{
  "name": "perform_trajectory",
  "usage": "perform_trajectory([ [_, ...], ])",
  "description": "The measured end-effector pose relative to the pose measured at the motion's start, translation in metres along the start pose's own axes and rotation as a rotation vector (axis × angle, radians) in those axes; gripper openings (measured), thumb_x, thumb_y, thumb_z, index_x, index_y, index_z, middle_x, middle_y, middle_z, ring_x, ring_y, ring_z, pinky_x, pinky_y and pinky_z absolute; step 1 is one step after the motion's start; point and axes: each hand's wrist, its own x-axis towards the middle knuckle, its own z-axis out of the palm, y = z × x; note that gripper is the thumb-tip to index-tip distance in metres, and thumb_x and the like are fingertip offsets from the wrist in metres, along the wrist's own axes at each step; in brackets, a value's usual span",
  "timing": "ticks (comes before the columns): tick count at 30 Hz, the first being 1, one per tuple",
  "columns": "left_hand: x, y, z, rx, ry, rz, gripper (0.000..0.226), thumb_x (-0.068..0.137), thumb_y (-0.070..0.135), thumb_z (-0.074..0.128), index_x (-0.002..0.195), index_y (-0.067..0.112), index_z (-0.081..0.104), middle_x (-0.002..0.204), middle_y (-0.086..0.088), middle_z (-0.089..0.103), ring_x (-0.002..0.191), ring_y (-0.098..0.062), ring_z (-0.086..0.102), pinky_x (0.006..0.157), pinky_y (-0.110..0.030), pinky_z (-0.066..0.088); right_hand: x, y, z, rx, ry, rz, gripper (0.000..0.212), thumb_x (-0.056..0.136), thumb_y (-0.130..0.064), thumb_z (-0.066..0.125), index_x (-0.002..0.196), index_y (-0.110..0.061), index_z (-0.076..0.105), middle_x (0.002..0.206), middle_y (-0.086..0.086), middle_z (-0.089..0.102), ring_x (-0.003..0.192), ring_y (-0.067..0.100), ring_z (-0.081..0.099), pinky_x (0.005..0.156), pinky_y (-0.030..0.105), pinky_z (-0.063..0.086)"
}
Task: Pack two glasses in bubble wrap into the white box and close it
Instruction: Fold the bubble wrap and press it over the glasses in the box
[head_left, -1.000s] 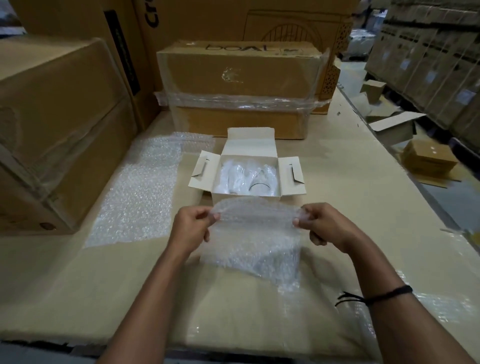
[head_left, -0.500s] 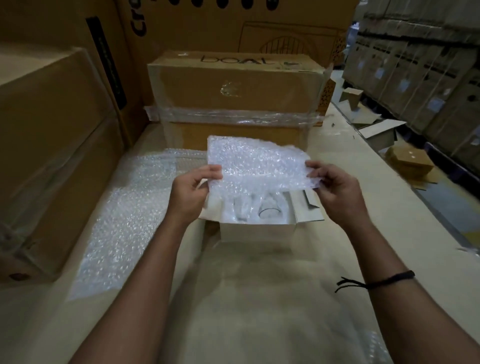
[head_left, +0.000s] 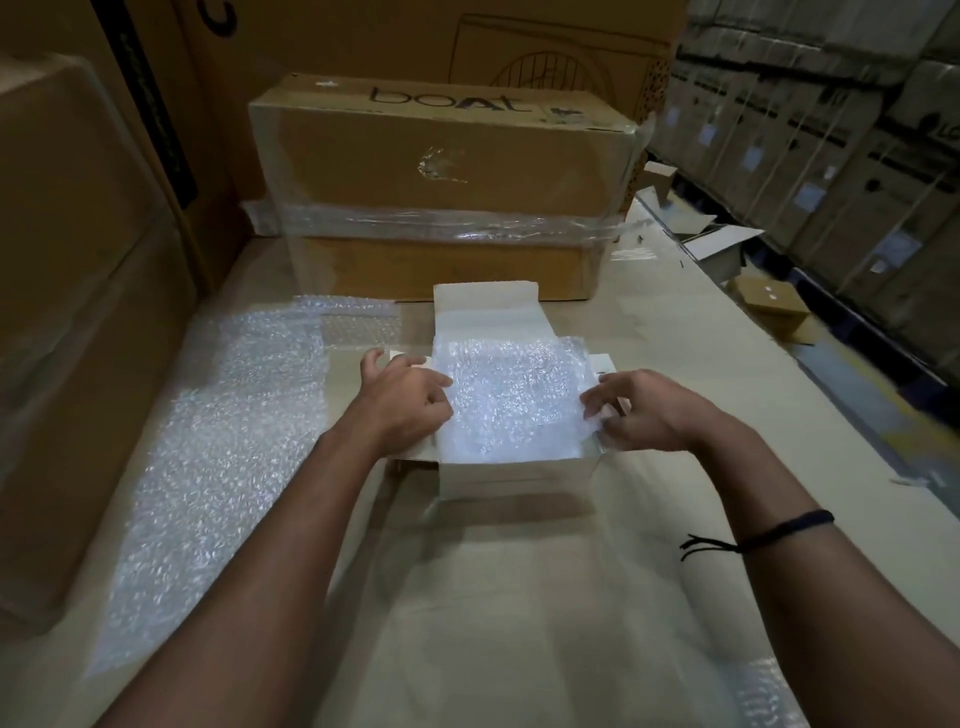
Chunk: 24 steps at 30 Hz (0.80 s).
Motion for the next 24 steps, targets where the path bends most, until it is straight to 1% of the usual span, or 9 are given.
perform_trajectory([
  [4,0.005,0.004,0.0,0.158,0.127,0.011,0.035,0.086,0.053,0.05,0.113,0.038,0.066,0.147,0.012,0.043,0.14,-0.015,0.026,0.111,-0.052,0.004,0.005,-0.01,-0.015,0.139,0.186,0.024,0.018,0.09,-0.035,0.064,0.099,-0.022,0.073,0.093,-0.013,0.068,0.081,0.011,0.061,0.082,0.03,0.048],
  [6,0.007,0.008,0.001,0.288,0.026,-0.014,0.048,0.084,0.055,0.057,0.13,0.04,0.053,0.155,0.01,0.03,0.145,-0.018,0.016,0.112,-0.057,0.003,0.019,-0.011,-0.014,0.036,0.234,-0.011,0.029,0.09,-0.038,0.065,0.114,-0.023,0.068,0.118,-0.008,0.065,0.096,0.014,0.061,0.088,0.029,0.045],
  [8,0.008,0.016,0.001,0.389,-0.089,-0.042,0.062,0.081,0.058,0.06,0.138,0.036,0.046,0.159,0.008,0.022,0.146,-0.022,0.009,0.112,-0.06,0.001,0.033,-0.011,-0.007,-0.097,0.102,-0.025,0.048,0.088,-0.036,0.067,0.132,-0.021,0.057,0.145,-0.003,0.049,0.123,0.02,0.052,0.102,0.029,0.038],
  [11,0.01,0.024,-0.001,0.493,-0.169,-0.072,0.072,0.076,0.066,0.063,0.136,0.028,0.051,0.157,0.007,0.027,0.146,-0.026,0.01,0.111,-0.062,-0.001,0.048,-0.009,0.009,-0.318,-0.106,0.016,0.069,0.086,-0.046,0.065,0.145,-0.018,0.041,0.156,0.003,0.034,0.143,0.022,0.03,0.117,0.039,0.024],
  [14,0.016,0.026,0.001,0.545,-0.209,-0.074,0.072,0.07,0.072,0.064,0.125,0.026,0.06,0.148,0.006,0.043,0.144,-0.026,0.019,0.11,-0.063,-0.002,0.052,-0.007,0.018,-0.425,-0.175,-0.005,0.07,0.091,-0.052,0.056,0.149,-0.02,0.034,0.16,-0.005,0.023,0.149,0.013,0.009,0.12,0.048,0.005],
  [17,0.023,0.025,0.003,0.528,-0.262,-0.072,0.073,0.069,0.076,0.061,0.12,0.025,0.063,0.143,0.004,0.049,0.142,-0.025,0.024,0.109,-0.063,-0.005,0.056,-0.005,0.015,-0.46,-0.243,-0.013,0.07,0.091,-0.054,0.055,0.15,-0.023,0.033,0.161,-0.009,0.019,0.15,0.011,0.003,0.118,0.049,-0.002],
  [20,0.024,0.024,-0.004,0.366,-0.174,-0.072,0.057,0.078,0.07,0.058,0.111,0.024,0.068,0.138,0.004,0.054,0.138,-0.021,0.033,0.111,-0.059,-0.002,0.058,-0.001,0.008,-0.323,-0.219,-0.037,0.057,0.086,-0.045,0.064,0.139,-0.026,0.049,0.157,-0.006,0.031,0.147,0.018,0.022,0.119,0.044,0.016],
  [22,0.024,0.022,-0.011,0.338,-0.058,-0.072,0.04,0.083,0.056,0.063,0.11,0.028,0.068,0.136,0.007,0.056,0.134,-0.018,0.037,0.111,-0.055,0.003,0.058,0.005,0.0,-0.145,-0.024,-0.068,0.039,0.079,-0.025,0.067,0.118,-0.03,0.063,0.145,-0.003,0.049,0.131,0.021,0.045,0.109,0.038,0.036],
  [24,0.026,0.02,-0.013,0.395,-0.015,-0.077,0.026,0.082,0.046,0.067,0.102,0.03,0.071,0.129,0.011,0.059,0.129,-0.018,0.039,0.109,-0.054,0.006,0.059,0.008,-0.007,-0.172,0.132,-0.083,0.034,0.072,-0.018,0.062,0.103,-0.032,0.066,0.13,-0.003,0.061,0.119,0.021,0.053,0.101,0.037,0.041],
])
